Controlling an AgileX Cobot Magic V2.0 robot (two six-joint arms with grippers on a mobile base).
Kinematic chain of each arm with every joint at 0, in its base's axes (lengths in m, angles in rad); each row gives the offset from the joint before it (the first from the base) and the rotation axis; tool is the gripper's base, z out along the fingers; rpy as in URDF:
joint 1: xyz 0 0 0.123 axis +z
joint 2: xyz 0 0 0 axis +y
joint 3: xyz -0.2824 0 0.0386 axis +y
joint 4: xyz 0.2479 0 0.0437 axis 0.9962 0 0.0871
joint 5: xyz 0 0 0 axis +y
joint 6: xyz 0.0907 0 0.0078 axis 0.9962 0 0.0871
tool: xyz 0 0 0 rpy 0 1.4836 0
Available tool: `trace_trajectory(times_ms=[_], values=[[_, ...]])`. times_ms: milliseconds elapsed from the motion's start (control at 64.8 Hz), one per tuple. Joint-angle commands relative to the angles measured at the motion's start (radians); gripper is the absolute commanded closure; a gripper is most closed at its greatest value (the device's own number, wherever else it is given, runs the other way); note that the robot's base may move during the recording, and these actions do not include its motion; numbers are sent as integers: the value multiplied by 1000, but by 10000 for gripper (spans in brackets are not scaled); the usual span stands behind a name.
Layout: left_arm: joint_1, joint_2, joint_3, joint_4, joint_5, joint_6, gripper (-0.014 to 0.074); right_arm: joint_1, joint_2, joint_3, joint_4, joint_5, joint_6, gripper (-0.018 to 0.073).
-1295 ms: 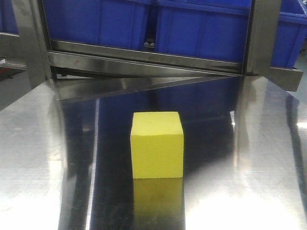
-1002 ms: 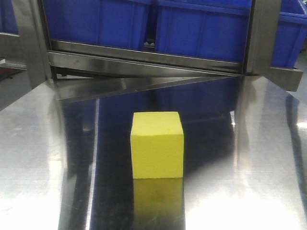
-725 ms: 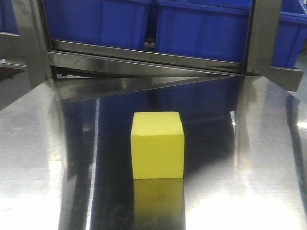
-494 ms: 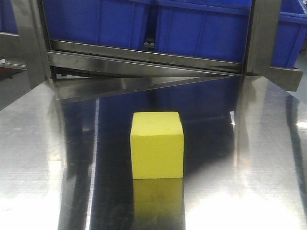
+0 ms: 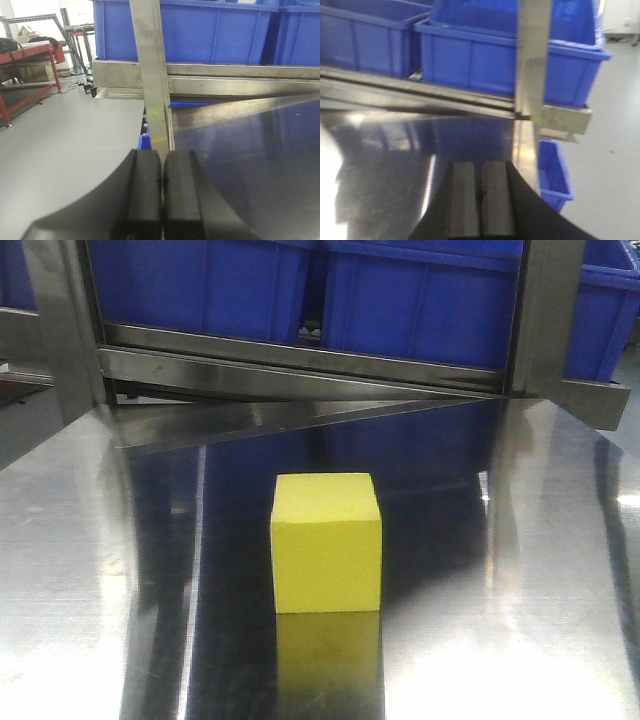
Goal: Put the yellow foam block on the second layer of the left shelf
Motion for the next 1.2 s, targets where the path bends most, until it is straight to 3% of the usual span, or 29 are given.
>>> trace_trajectory(times_ms=[0,154,247,355,555,802,1018,1188], values=[[3,-21,23,-6,-81,-5,460,61,88,-69,-26,-63,6,503],[3,-21,23,-6,-81,-5,460,190,218,-130,-41,9,6,463],[3,-21,23,-6,-81,-5,460,280,312,-169,-53,55,6,263],[3,-21,23,-6,-81,-5,460,365,419,-224,-53,117,24,-85],[3,-21,23,-6,-81,-5,460,458,627,-379,-53,308,274,-74],[3,-21,23,-6,-81,-5,460,588,893,-683,-54,676,561,-74],[3,-21,23,-6,-81,-5,460,669,1096,-930,-54,925,694,-74],[3,-21,23,-6,-81,-5,460,684,1184,-1052,-54,1015,736,-74]])
